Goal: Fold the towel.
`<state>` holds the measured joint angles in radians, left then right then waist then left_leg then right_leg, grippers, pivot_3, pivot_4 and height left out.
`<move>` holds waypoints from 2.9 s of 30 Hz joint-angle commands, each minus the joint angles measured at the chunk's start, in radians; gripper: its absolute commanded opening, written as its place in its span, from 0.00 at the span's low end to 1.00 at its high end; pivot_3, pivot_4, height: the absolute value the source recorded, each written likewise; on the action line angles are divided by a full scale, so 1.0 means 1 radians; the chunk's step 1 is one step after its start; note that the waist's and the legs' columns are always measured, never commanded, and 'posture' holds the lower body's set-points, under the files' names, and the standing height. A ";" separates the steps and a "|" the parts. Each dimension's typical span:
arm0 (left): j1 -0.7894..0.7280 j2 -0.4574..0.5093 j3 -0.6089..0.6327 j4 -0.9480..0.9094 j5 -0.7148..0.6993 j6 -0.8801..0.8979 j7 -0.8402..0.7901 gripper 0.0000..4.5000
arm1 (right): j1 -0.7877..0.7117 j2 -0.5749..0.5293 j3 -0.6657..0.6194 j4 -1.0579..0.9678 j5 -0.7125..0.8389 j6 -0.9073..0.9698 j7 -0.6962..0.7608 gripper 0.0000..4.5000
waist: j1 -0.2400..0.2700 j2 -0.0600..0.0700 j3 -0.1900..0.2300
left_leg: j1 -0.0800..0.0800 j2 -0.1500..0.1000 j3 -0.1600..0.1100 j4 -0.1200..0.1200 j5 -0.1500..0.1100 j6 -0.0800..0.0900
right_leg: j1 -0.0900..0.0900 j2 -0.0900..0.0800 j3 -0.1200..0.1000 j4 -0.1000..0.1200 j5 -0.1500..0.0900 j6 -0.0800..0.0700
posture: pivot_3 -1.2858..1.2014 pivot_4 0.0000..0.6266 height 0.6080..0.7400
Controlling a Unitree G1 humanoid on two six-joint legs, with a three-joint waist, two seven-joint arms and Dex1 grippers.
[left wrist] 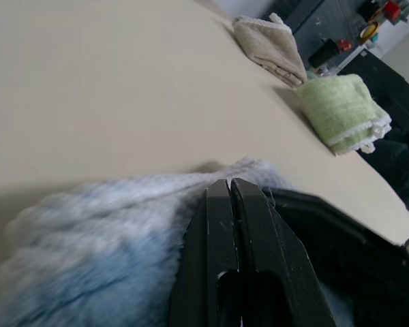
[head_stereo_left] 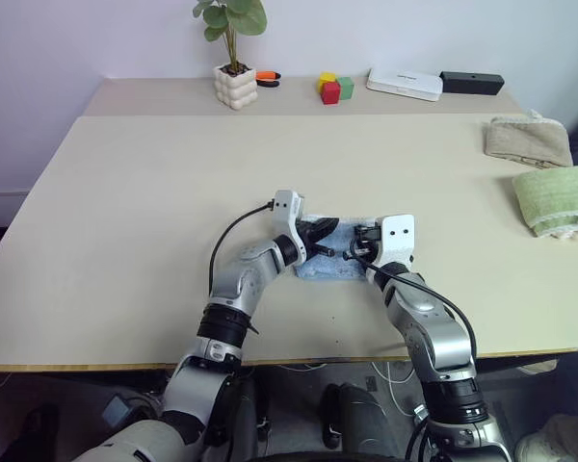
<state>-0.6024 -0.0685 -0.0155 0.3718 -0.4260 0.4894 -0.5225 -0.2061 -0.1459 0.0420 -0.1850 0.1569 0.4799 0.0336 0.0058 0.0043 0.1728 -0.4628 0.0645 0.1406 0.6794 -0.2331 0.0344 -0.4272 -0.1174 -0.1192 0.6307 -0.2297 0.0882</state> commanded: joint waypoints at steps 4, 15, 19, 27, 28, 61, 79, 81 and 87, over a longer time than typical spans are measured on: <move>0.037 0.036 0.006 -0.108 -0.073 0.085 -0.095 0.18 | 0.000 0.009 -0.046 0.001 0.037 -0.007 0.047 0.19 | 0.003 0.000 0.000 | 0.000 0.000 0.000 0.000 0.000 0.000 | 0.000 0.000 0.000 0.000 0.000 0.000 | 0.52 0.24 1.00; -0.011 0.186 0.059 -0.166 -0.091 0.001 -0.196 0.98 | -0.110 -0.183 -0.205 -0.095 0.139 0.081 0.195 0.98 | 0.001 0.000 0.000 | -0.001 0.000 0.000 0.000 0.000 0.000 | -0.001 0.000 0.000 0.000 0.000 0.000 | 0.52 0.24 1.00; -0.015 0.253 0.070 -0.186 -0.112 -0.008 -0.274 0.98 | -0.155 -0.200 -0.354 -0.078 0.371 0.308 0.243 0.98 | 0.001 0.000 0.000 | 0.000 0.000 0.000 0.000 0.000 0.000 | -0.001 0.000 0.000 0.000 0.000 0.000 | 0.52 0.24 1.00; 0.058 0.443 0.076 -0.277 -0.199 0.018 -0.575 0.98 | -0.171 -0.350 -0.372 -0.027 0.560 0.647 0.340 0.98 | -0.003 0.001 0.000 | 0.000 0.001 0.001 -0.001 0.000 0.000 | -0.001 -0.001 0.000 0.000 -0.001 -0.003 | 0.52 0.24 1.00; 0.067 0.459 0.081 -0.287 -0.214 0.028 -0.594 0.98 | -0.177 -0.353 -0.372 -0.010 0.564 0.660 0.337 0.98 | -0.002 0.001 0.000 | 0.000 0.001 0.001 -0.001 0.000 0.000 | -0.001 -0.001 0.000 0.000 -0.002 -0.003 | 0.52 0.24 1.00; 0.032 0.411 0.084 -0.210 -0.197 -0.114 -0.615 1.00 | -0.343 -0.126 -0.935 0.131 0.800 0.551 -0.151 0.01 | 0.005 0.002 0.001 | -0.001 0.000 0.002 -0.001 0.000 0.000 | -0.001 -0.001 0.000 0.000 0.000 0.000 | 0.52 0.24 1.00; -0.015 0.465 0.059 -0.084 -0.148 -0.224 -0.803 1.00 | -0.061 0.203 -0.858 -0.115 0.885 0.233 -0.596 0.01 | -0.018 0.004 -0.001 | 0.003 0.000 0.001 -0.012 0.003 -0.005 | -0.002 0.001 0.001 -0.001 0.000 0.000 | 0.52 0.24 1.00; -0.006 0.447 0.052 -0.091 -0.147 -0.229 -0.791 1.00 | -0.058 0.187 -0.836 -0.111 0.896 0.223 -0.609 0.01 | -0.021 0.003 -0.001 | 0.003 0.000 0.001 -0.012 0.003 -0.005 | -0.002 0.001 0.001 -0.001 0.000 0.000 | 0.52 0.24 1.00; -0.001 0.396 0.047 -0.091 -0.145 -0.243 -0.774 1.00 | -0.041 0.126 -0.779 -0.143 0.931 0.228 -0.622 0.01 | -0.023 0.004 -0.001 | 0.004 0.000 0.001 -0.012 0.003 -0.005 | -0.002 0.001 0.001 -0.001 0.000 0.000 | 0.52 0.24 1.00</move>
<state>-0.5925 0.3280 0.0208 0.3087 -0.5668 0.2659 -1.3000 -0.2565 0.0032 -0.7542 -0.2892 1.0673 0.7044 -0.5861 -0.0173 0.0081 0.1721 -0.4592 0.0643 0.1418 0.6671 -0.2298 0.0294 -0.4291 -0.1167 -0.1178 0.6296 -0.2297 0.0884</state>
